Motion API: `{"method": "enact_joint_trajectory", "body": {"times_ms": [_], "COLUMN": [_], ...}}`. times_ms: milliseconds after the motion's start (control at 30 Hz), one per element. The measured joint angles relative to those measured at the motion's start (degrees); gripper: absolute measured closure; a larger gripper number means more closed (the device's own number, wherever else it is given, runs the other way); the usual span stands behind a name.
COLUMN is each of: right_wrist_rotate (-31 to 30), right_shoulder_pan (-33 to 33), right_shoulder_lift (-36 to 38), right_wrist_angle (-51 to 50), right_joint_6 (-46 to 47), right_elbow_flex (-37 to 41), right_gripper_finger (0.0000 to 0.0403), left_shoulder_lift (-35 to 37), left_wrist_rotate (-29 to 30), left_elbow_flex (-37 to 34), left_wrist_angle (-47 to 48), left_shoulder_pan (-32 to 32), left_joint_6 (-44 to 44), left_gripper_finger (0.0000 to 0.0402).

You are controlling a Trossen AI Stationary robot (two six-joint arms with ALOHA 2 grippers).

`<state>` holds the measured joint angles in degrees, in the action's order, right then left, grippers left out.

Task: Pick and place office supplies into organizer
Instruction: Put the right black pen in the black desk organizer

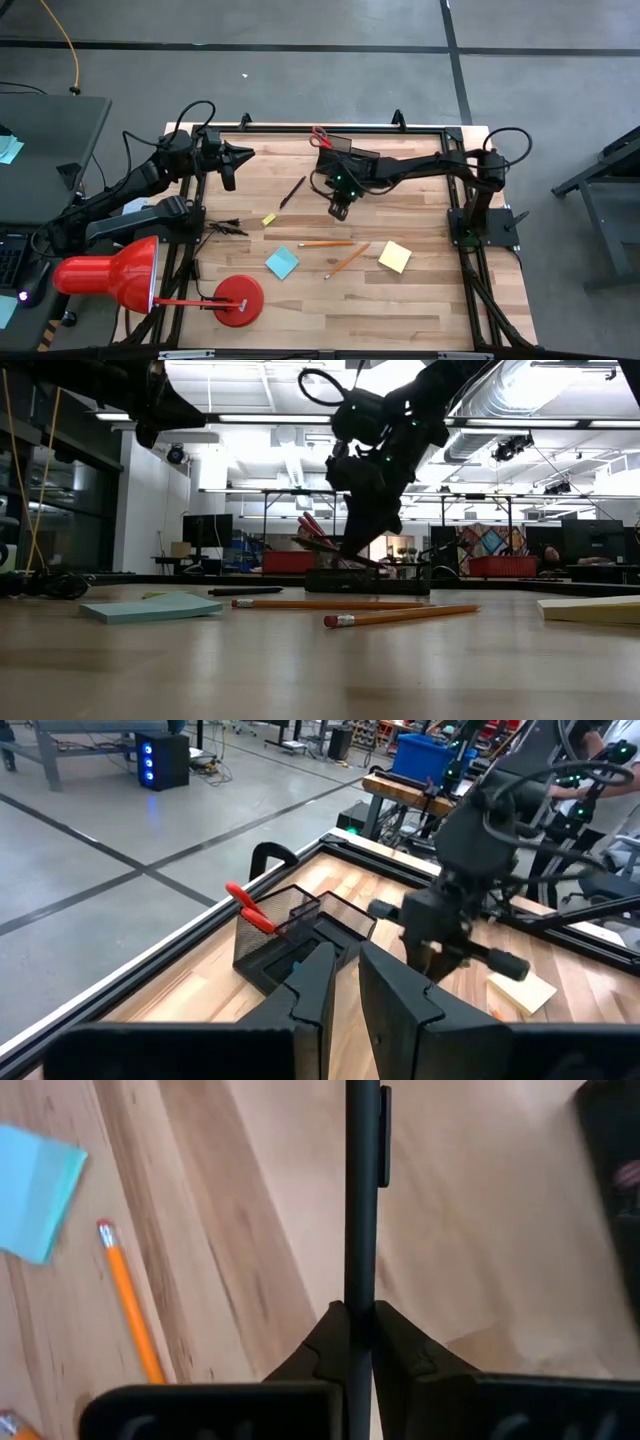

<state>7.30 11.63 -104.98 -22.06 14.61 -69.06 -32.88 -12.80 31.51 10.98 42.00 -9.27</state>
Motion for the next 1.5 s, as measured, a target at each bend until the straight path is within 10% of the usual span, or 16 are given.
{"method": "enact_joint_trajectory", "body": {"times_ms": [400,700,1500], "right_wrist_rotate": [-1.37,-5.33,-10.65], "right_shoulder_pan": [2.5,0.65,-3.55], "right_shoulder_lift": [4.68,6.42,6.55], "right_wrist_angle": [9.69,23.02,21.37], "right_joint_6": [4.09,7.64,-2.68], "right_elbow_flex": [0.0,-0.97,-14.34], "right_gripper_finger": [0.04,0.04,0.0399], "left_shoulder_lift": [-0.4,-2.93,-6.48], "left_wrist_rotate": [-5.68,-12.51,-14.34], "left_elbow_flex": [-0.02,0.0,0.04], "left_wrist_angle": [-2.09,-9.78,-25.0], "left_shoulder_pan": [0.0,-0.02,-0.02], "left_joint_6": [-5.83,-13.63,-22.45], "left_gripper_finger": [0.0357,0.0274,0.0211]}}
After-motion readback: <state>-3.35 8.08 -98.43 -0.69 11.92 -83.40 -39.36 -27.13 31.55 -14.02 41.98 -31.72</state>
